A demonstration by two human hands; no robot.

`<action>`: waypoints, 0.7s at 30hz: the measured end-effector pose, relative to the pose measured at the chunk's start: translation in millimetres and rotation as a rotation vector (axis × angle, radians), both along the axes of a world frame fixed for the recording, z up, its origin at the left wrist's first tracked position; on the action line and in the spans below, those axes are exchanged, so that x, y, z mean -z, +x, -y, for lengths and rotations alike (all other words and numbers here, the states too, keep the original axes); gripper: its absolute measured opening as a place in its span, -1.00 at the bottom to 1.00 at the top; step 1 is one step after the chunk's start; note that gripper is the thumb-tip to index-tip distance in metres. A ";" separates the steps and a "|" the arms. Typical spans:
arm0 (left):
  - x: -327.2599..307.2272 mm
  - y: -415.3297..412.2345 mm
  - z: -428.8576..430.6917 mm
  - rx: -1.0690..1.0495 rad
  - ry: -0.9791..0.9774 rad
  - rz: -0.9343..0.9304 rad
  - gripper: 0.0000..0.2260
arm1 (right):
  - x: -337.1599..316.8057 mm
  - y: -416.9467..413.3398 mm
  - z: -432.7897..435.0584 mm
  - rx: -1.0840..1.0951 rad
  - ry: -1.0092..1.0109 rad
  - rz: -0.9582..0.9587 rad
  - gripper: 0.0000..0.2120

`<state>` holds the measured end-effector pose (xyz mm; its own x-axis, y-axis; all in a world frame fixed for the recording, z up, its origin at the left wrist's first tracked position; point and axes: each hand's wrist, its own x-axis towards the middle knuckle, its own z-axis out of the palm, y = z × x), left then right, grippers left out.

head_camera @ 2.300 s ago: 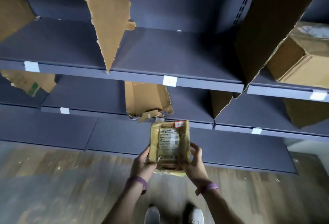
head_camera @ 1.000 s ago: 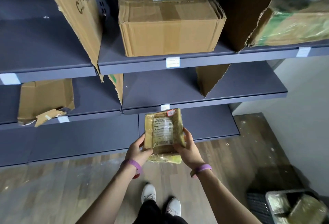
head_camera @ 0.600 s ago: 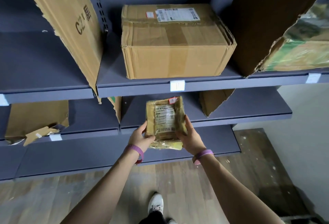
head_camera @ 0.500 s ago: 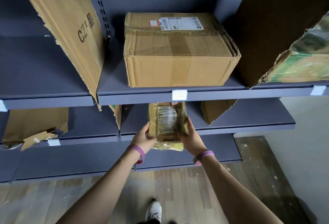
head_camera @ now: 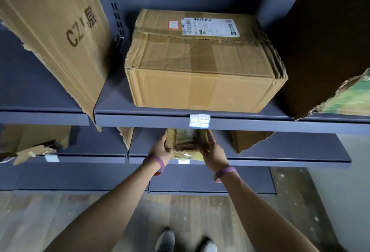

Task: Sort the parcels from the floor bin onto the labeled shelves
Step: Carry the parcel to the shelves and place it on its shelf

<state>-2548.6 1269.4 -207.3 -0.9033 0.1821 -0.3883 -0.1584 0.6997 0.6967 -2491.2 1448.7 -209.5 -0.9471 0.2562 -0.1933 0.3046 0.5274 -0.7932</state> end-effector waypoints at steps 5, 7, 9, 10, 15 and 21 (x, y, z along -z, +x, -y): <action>1.9 34.3 5.4 -0.017 -0.013 -0.237 -0.43 | 6.1 40.1 -1.4 -0.055 0.203 -0.038 -0.38; 9.2 52.8 13.7 0.067 0.001 -0.344 -0.43 | 9.5 60.1 0.3 -0.125 0.311 -0.032 -0.39; 16.8 63.6 19.9 0.162 -0.054 -0.357 -0.40 | 11.5 70.8 4.0 -0.211 0.393 0.030 -0.36; 19.2 65.6 21.5 0.185 -0.091 -0.337 -0.38 | 12.0 71.8 5.4 -0.239 0.414 0.063 -0.33; 15.6 55.2 20.0 0.243 -0.212 -0.259 -0.31 | 8.2 57.1 10.0 -0.258 0.431 0.170 -0.30; 12.8 35.4 17.7 0.264 -0.217 -0.191 -0.29 | 4.0 38.4 9.7 -0.262 0.442 0.221 -0.25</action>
